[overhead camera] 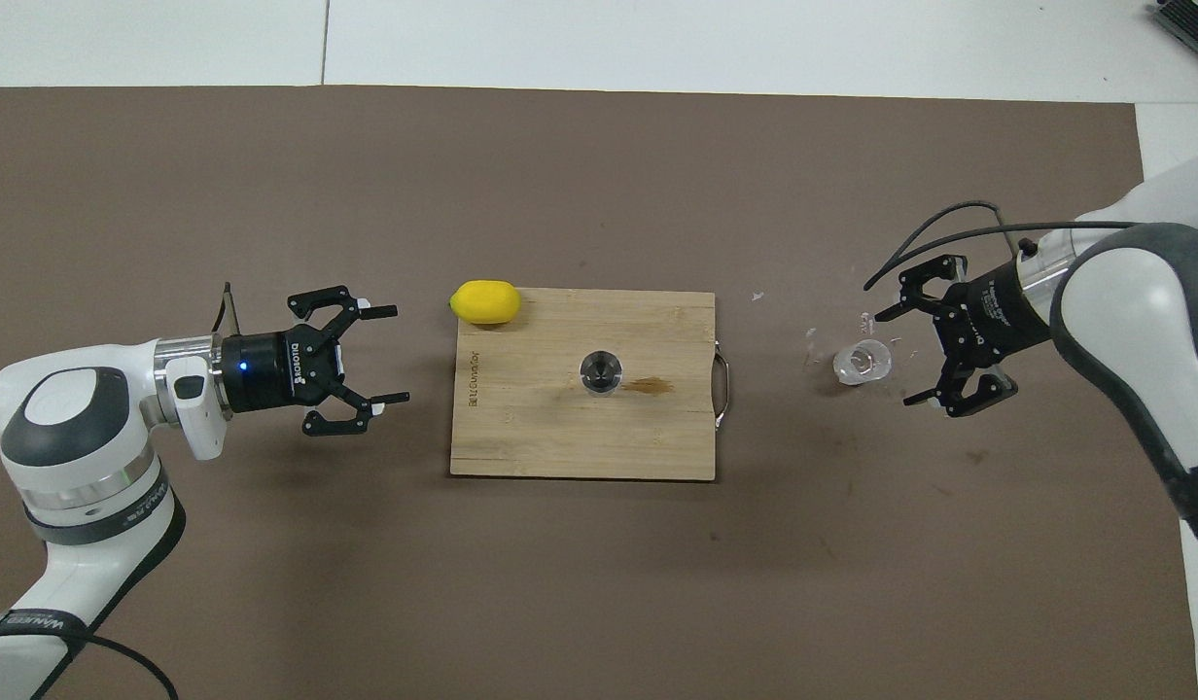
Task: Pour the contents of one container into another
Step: 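Withdraw the left gripper while the right gripper reaches the glass cup, then grasp the clear glass cup with the right gripper and lift it, then carry the glass cup with the right gripper above the metal cup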
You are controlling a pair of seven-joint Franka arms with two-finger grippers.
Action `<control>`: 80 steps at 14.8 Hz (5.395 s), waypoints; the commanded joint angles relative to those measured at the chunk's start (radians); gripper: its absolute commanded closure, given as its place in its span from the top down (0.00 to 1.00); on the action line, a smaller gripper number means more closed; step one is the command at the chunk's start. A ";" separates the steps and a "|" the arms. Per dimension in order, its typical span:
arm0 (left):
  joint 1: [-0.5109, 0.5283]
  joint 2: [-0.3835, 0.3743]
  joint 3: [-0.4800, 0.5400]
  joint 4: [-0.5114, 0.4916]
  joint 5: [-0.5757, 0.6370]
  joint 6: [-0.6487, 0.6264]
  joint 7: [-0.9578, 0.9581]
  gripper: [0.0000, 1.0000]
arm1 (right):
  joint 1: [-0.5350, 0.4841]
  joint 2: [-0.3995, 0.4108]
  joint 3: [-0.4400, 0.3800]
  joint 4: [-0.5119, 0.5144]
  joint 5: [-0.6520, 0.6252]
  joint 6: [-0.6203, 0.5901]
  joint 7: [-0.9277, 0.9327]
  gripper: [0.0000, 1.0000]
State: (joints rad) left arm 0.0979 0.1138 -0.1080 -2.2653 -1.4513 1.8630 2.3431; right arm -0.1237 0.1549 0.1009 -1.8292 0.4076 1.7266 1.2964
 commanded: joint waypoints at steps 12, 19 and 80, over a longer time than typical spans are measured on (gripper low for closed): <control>0.157 -0.014 -0.002 0.107 0.481 0.053 -0.111 1.00 | -0.031 -0.014 0.000 -0.018 0.007 0.060 0.029 0.99; 0.146 -0.019 -0.002 0.297 0.830 0.061 -0.396 1.00 | -0.140 0.101 0.002 -0.016 0.020 0.156 -0.121 0.99; -0.037 -0.144 -0.114 0.625 1.430 -0.297 -2.555 1.00 | 0.641 0.097 0.003 0.125 -0.726 0.343 0.661 0.00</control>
State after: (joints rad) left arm 0.0546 -0.0302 -0.2016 -1.6425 -0.0452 1.5810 -0.1629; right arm 0.5079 0.2614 0.1049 -1.6884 -0.2594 2.0770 1.9310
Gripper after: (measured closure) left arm 0.000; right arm 0.498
